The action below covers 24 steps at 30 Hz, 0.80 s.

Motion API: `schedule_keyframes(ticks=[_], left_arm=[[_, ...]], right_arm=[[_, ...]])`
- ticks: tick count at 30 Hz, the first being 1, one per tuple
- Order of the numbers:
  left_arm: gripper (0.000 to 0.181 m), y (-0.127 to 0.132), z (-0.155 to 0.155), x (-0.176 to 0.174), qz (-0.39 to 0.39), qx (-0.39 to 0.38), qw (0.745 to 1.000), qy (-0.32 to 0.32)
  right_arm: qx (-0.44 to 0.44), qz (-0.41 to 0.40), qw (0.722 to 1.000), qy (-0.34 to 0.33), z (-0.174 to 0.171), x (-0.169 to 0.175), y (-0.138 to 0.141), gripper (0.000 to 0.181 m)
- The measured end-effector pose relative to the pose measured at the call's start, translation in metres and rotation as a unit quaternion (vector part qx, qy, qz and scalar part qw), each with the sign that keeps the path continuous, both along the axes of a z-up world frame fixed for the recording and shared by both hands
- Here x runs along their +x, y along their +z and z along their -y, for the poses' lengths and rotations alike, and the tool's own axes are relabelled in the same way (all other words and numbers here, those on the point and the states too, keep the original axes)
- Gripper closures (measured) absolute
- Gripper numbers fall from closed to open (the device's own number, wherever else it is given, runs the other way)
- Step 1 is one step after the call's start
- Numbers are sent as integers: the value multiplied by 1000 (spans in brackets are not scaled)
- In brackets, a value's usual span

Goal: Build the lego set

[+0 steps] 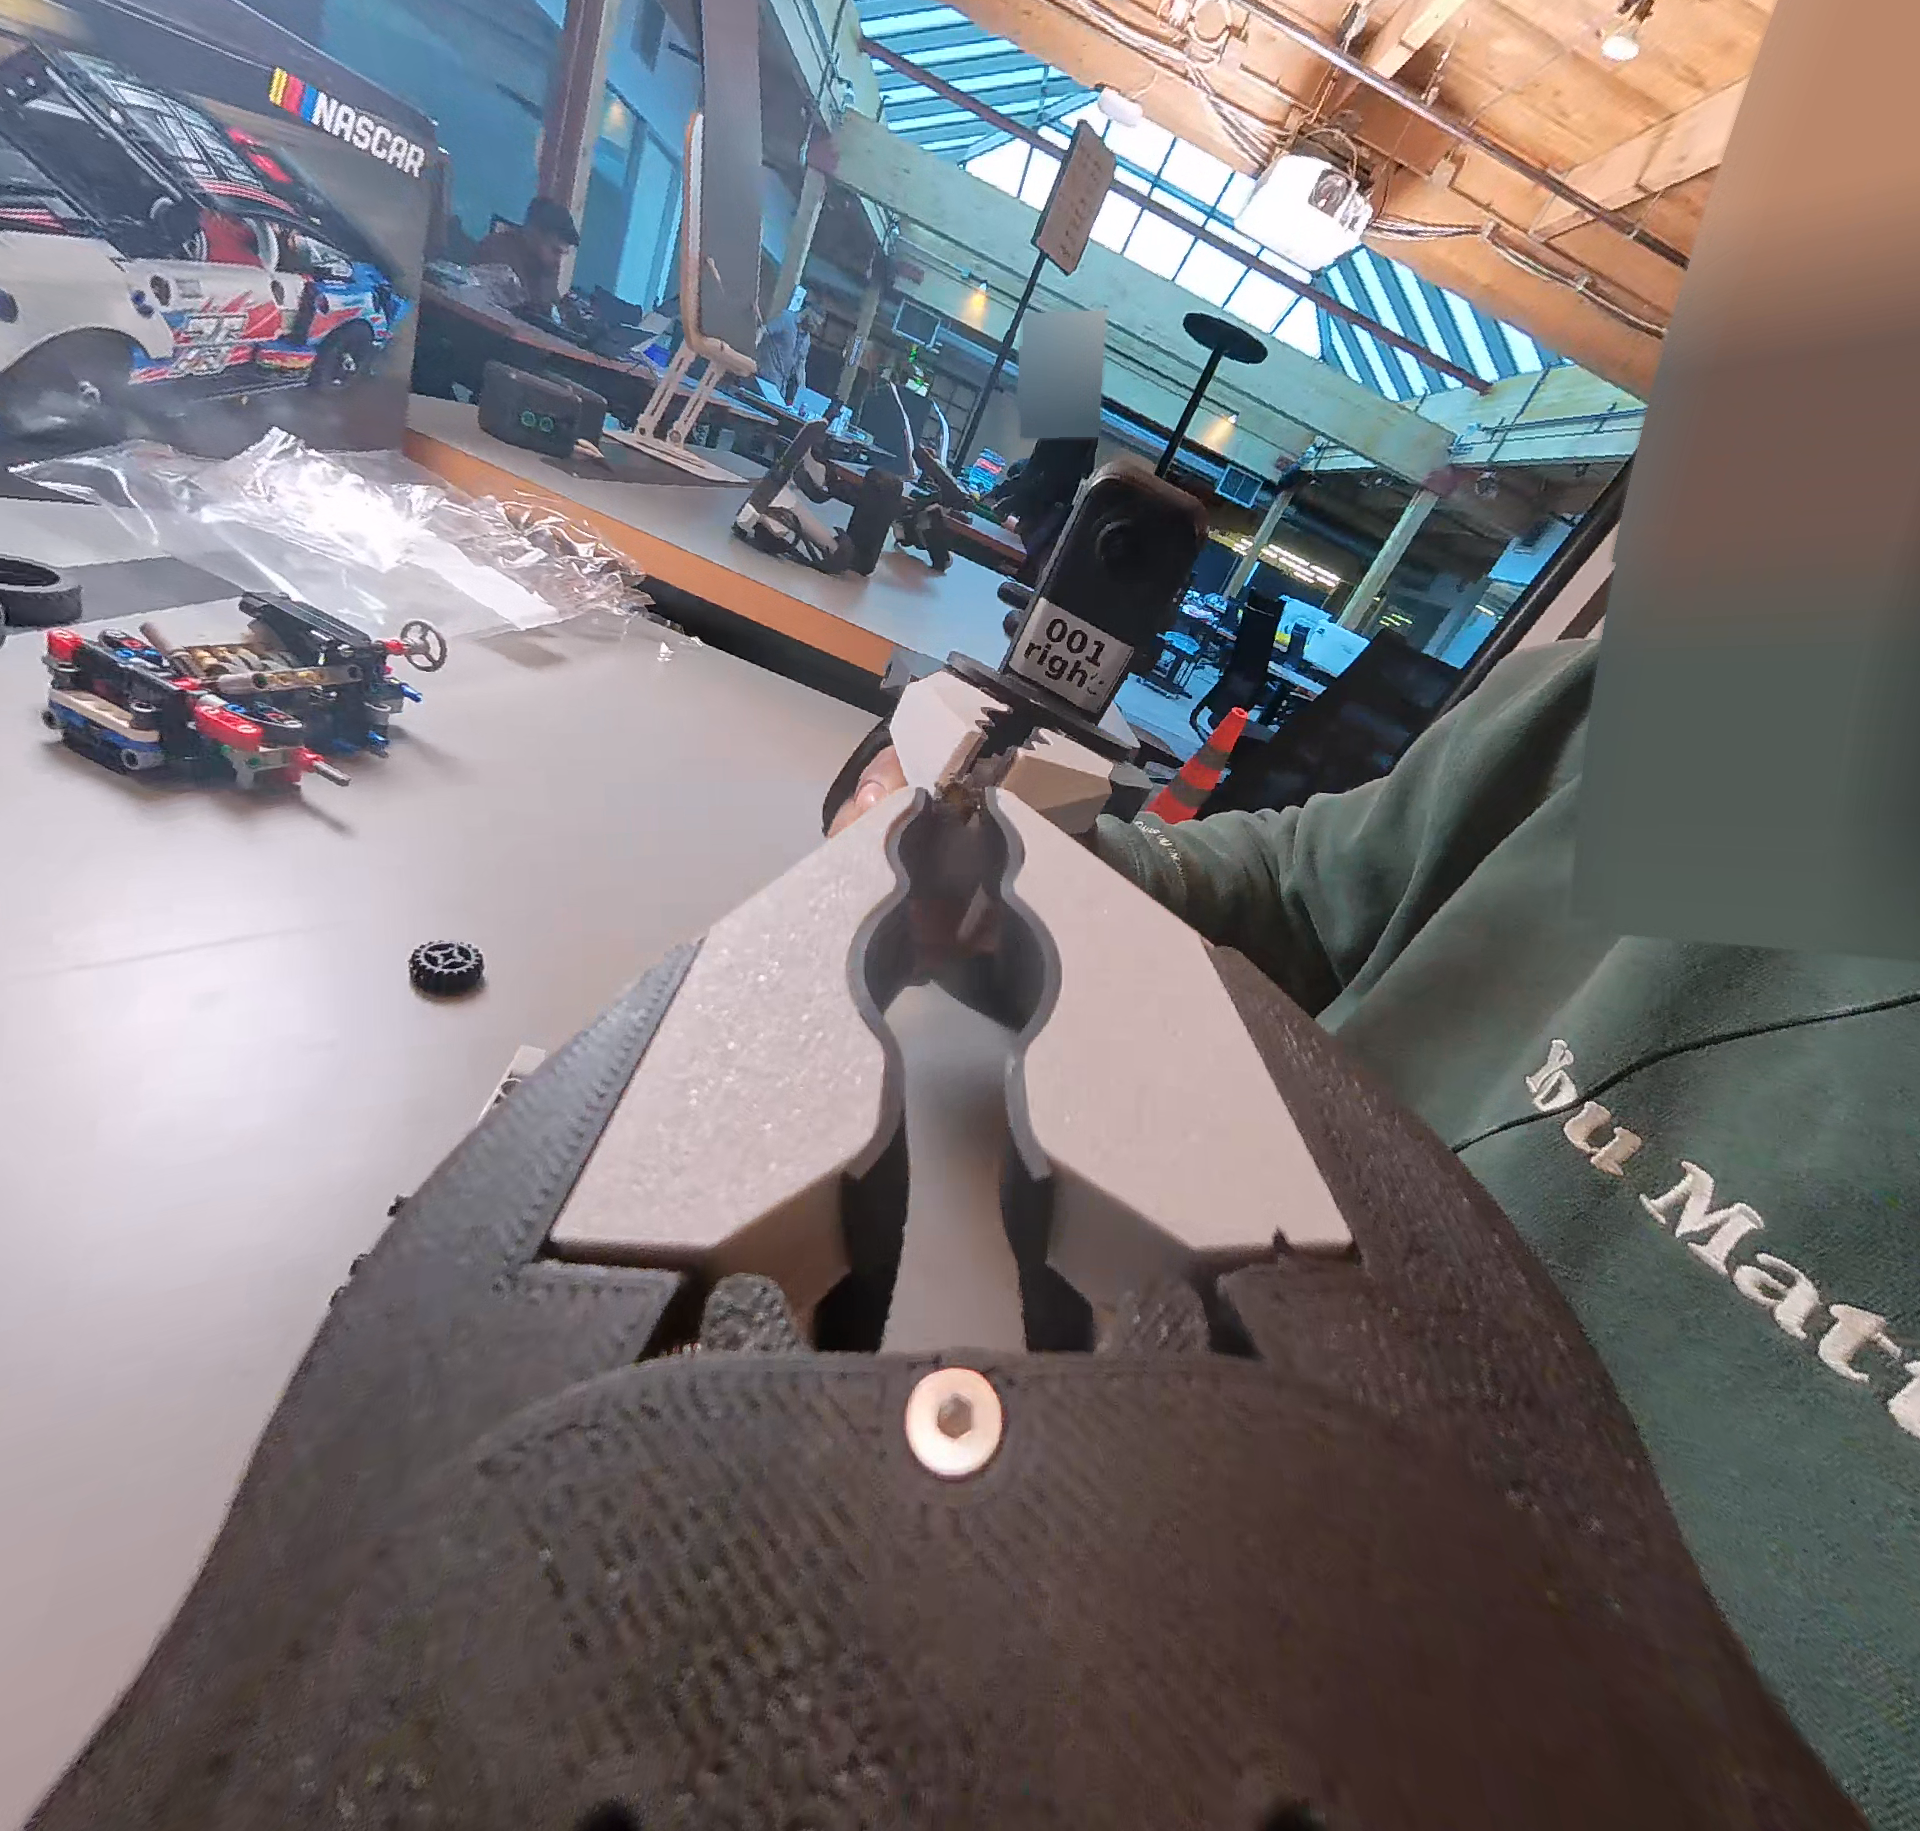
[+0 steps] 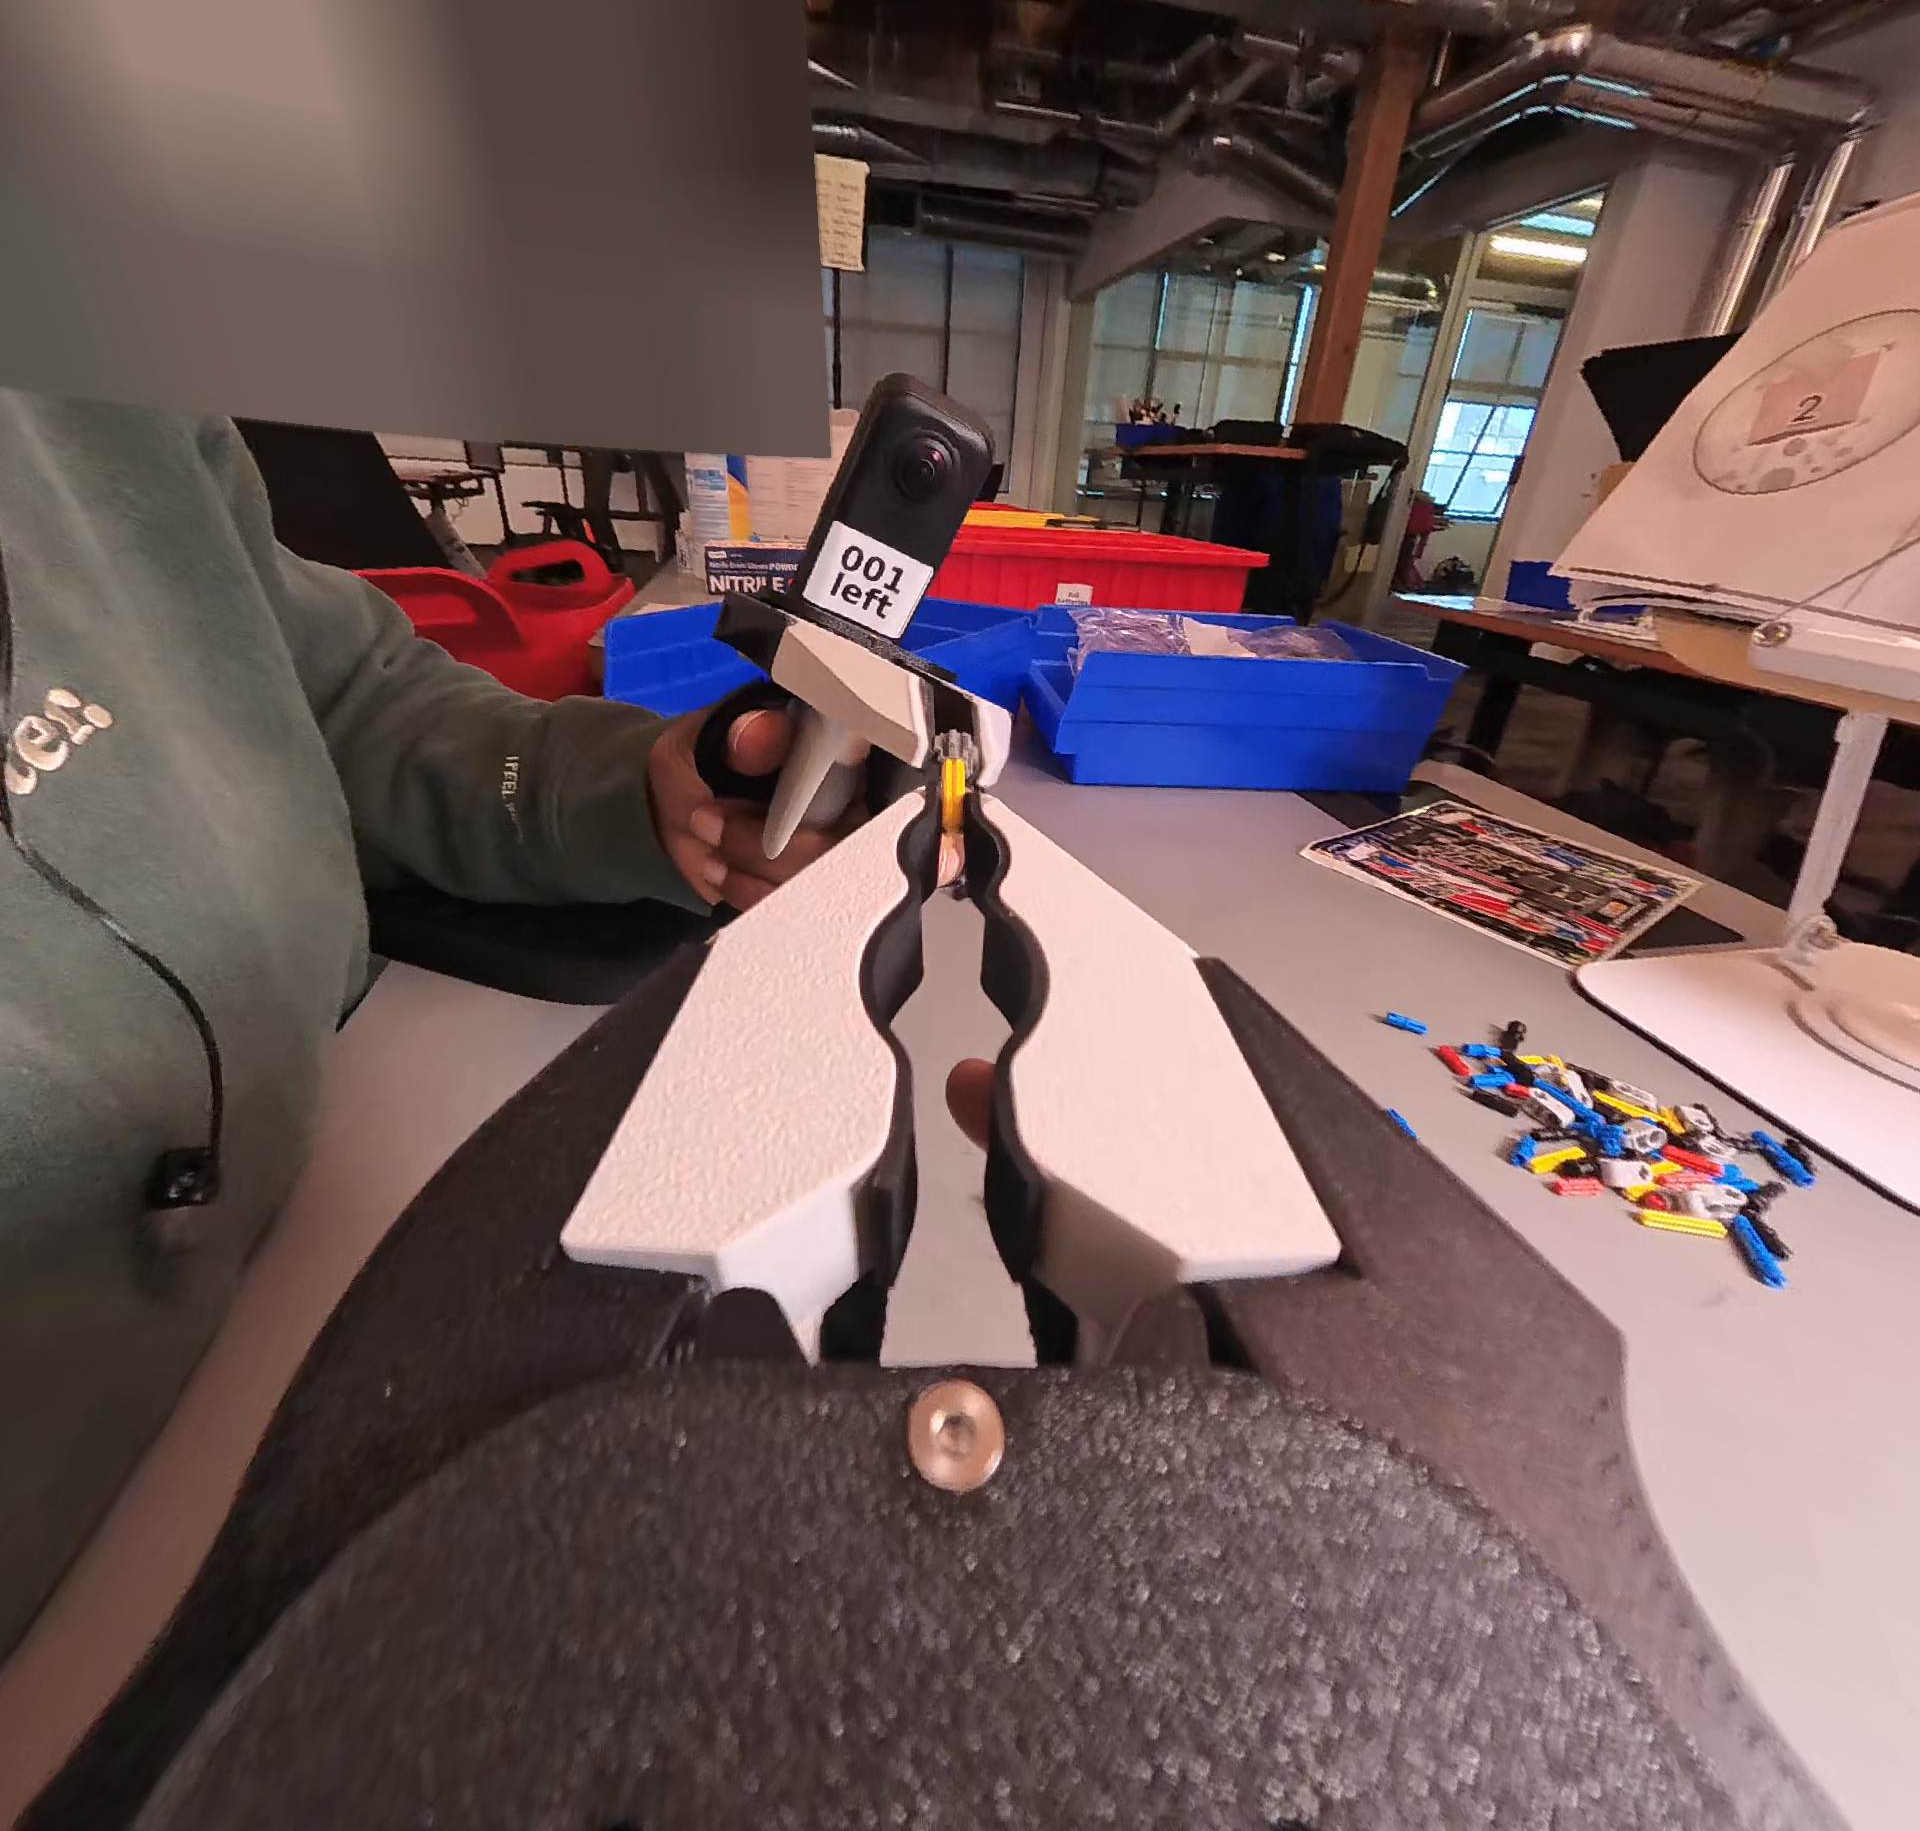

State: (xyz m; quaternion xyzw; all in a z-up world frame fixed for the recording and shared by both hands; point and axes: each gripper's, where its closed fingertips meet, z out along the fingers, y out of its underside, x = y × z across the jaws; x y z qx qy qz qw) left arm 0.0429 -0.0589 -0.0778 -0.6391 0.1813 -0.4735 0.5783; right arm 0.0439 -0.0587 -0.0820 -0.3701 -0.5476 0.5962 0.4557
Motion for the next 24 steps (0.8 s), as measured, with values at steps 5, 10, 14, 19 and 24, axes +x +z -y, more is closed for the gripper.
schedule_keyframes(ticks=[5, 10, 14, 19, 24], left_arm=[[175, -2, 4, 1, -4, -6, 1000, -10], [175, -7, 3, 1, -2, -19, 1000, -16], [175, -12, 3, 2, -2, -32, 999, -18], [175, -16, 2, 4, -3, -42, 999, -18], [175, -19, 2, 5, -2, -48, 999, -22]], right_arm=[[31, -1, 1000, -1, 4, 0, -2, 178], [36, 9, 999, -1, 3, 0, -7, 179], [41, 21, 999, 1, 3, 0, -11, 179], [45, 31, 999, 3, 2, 2, -16, 179], [45, 36, 998, 5, 2, 2, -18, 179]])
